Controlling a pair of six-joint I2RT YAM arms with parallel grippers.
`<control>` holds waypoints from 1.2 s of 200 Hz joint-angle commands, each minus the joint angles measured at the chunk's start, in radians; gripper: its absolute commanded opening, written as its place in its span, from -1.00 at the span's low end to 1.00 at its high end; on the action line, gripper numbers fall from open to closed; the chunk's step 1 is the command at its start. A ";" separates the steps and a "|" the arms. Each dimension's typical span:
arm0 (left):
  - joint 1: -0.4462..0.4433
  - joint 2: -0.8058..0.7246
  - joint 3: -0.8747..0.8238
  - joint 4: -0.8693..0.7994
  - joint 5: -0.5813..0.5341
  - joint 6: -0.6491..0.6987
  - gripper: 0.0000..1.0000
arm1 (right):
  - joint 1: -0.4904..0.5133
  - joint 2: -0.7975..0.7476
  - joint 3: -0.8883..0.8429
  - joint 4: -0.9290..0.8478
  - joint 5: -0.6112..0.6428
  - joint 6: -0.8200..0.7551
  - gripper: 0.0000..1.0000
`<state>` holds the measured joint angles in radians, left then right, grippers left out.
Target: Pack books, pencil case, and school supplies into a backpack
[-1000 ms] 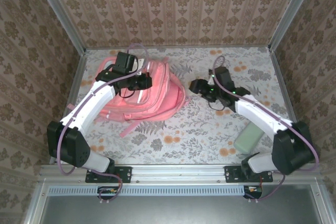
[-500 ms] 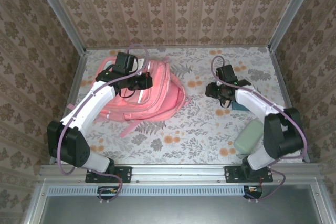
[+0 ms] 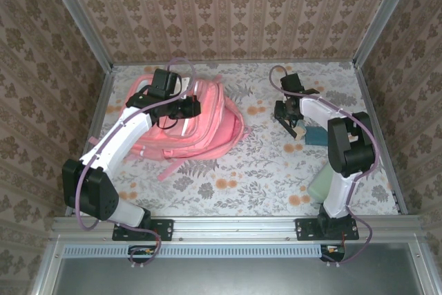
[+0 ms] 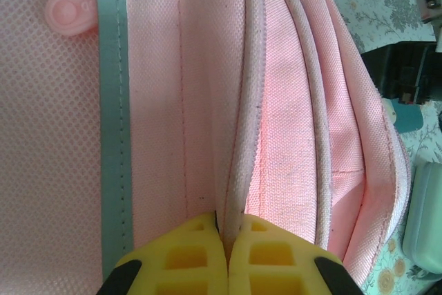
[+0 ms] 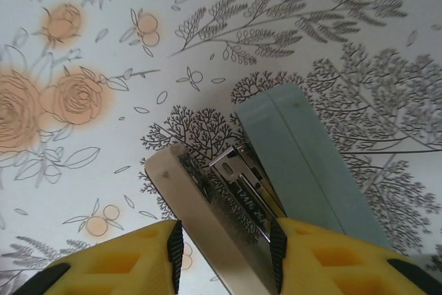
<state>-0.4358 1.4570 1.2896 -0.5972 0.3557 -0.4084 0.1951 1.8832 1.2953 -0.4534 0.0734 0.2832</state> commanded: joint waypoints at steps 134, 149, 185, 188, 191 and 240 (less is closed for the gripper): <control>0.005 -0.056 -0.006 0.049 0.057 -0.011 -1.00 | 0.024 0.094 0.089 -0.131 0.042 -0.015 -0.37; 0.006 -0.060 -0.007 0.048 0.054 -0.010 -1.00 | 0.035 0.088 0.078 -0.135 0.055 -0.012 -0.46; 0.006 -0.064 -0.012 0.052 0.052 -0.014 -1.00 | 0.058 0.080 0.064 -0.141 0.074 -0.005 -0.68; 0.005 -0.064 -0.012 0.052 0.052 -0.014 -1.00 | 0.059 0.080 0.062 -0.140 0.074 -0.005 -0.71; 0.005 -0.063 -0.012 0.053 0.052 -0.015 -1.00 | 0.061 0.082 0.061 -0.141 0.075 -0.004 -0.73; 0.008 -0.069 -0.007 0.059 0.057 -0.027 -1.00 | 0.097 0.021 0.052 -0.160 0.080 0.021 -1.00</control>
<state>-0.4316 1.4441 1.2762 -0.5900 0.3599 -0.4160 0.2623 1.9522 1.3674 -0.5400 0.1413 0.2722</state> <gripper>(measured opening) 0.050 0.151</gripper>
